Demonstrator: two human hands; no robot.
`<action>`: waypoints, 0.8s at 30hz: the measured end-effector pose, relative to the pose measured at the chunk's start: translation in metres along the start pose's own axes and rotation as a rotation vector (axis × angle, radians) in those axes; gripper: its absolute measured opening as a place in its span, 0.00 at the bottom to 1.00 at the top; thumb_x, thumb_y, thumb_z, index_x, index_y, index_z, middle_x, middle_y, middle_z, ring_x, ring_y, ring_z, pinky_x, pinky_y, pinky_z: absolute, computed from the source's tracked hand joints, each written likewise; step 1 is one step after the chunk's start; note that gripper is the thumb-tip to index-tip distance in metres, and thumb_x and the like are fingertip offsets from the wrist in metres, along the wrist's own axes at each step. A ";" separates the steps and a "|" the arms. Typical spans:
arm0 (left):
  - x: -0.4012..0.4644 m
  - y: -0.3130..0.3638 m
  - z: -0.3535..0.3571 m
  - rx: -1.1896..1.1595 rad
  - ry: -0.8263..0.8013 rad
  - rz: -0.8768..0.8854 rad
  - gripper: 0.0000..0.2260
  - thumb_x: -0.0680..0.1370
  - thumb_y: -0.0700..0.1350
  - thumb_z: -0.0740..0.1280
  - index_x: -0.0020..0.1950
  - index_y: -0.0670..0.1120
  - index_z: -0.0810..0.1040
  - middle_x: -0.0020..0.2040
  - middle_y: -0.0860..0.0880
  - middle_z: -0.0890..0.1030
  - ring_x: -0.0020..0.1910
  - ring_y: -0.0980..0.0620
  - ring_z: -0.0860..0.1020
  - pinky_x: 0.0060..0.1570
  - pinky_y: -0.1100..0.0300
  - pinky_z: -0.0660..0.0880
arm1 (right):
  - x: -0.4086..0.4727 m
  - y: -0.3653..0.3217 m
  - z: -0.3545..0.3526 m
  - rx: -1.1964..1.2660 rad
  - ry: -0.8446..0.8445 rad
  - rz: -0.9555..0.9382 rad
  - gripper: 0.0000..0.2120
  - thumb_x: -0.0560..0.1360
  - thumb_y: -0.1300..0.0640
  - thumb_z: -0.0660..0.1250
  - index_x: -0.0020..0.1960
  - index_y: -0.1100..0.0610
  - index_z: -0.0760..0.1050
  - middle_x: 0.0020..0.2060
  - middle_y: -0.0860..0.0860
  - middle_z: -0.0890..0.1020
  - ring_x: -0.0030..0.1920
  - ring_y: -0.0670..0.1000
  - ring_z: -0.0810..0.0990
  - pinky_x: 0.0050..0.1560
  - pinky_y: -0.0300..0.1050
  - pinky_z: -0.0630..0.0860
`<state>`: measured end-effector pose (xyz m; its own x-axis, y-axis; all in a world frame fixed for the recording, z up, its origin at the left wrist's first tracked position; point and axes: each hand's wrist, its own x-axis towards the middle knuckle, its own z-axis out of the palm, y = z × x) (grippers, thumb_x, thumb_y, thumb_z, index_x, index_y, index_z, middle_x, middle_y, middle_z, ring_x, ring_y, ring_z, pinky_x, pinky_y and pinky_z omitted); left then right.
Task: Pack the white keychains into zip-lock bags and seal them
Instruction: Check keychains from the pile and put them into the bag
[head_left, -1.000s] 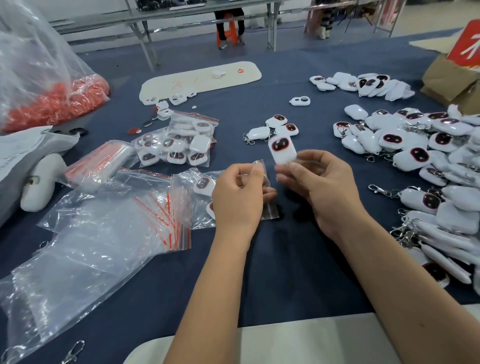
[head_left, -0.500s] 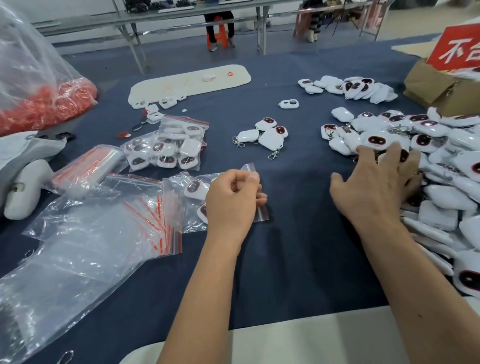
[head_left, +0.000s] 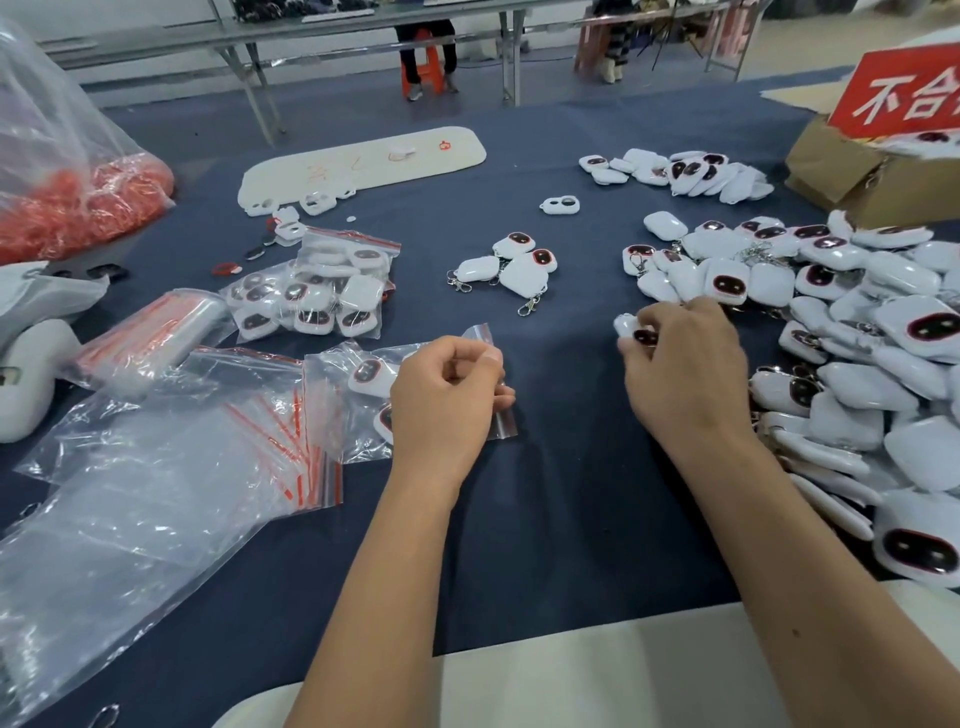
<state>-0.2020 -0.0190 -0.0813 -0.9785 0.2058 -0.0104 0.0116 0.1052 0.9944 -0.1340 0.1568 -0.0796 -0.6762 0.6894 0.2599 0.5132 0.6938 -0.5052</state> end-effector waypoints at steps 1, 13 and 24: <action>0.000 0.000 0.000 0.005 -0.002 0.006 0.06 0.80 0.41 0.69 0.44 0.45 0.83 0.34 0.53 0.84 0.35 0.50 0.86 0.52 0.45 0.84 | -0.002 -0.004 0.002 0.015 -0.005 -0.032 0.11 0.83 0.54 0.67 0.61 0.59 0.82 0.59 0.60 0.78 0.56 0.64 0.78 0.59 0.54 0.72; -0.002 0.000 -0.006 0.156 -0.130 0.088 0.11 0.77 0.34 0.71 0.50 0.49 0.86 0.42 0.47 0.86 0.42 0.46 0.86 0.52 0.44 0.84 | -0.014 -0.027 0.017 0.999 -0.522 -0.120 0.09 0.86 0.65 0.60 0.51 0.64 0.78 0.36 0.55 0.83 0.30 0.54 0.81 0.27 0.42 0.76; 0.006 -0.001 -0.009 0.006 0.148 0.096 0.09 0.78 0.33 0.68 0.45 0.45 0.84 0.34 0.51 0.83 0.35 0.52 0.85 0.40 0.55 0.83 | -0.020 -0.035 -0.002 0.237 -0.838 -0.534 0.18 0.64 0.48 0.85 0.48 0.44 0.79 0.44 0.42 0.81 0.44 0.41 0.78 0.44 0.38 0.76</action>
<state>-0.2096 -0.0264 -0.0809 -0.9925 0.0693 0.1011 0.1077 0.0983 0.9893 -0.1374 0.1197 -0.0655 -0.9851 -0.1284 -0.1146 -0.0198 0.7459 -0.6658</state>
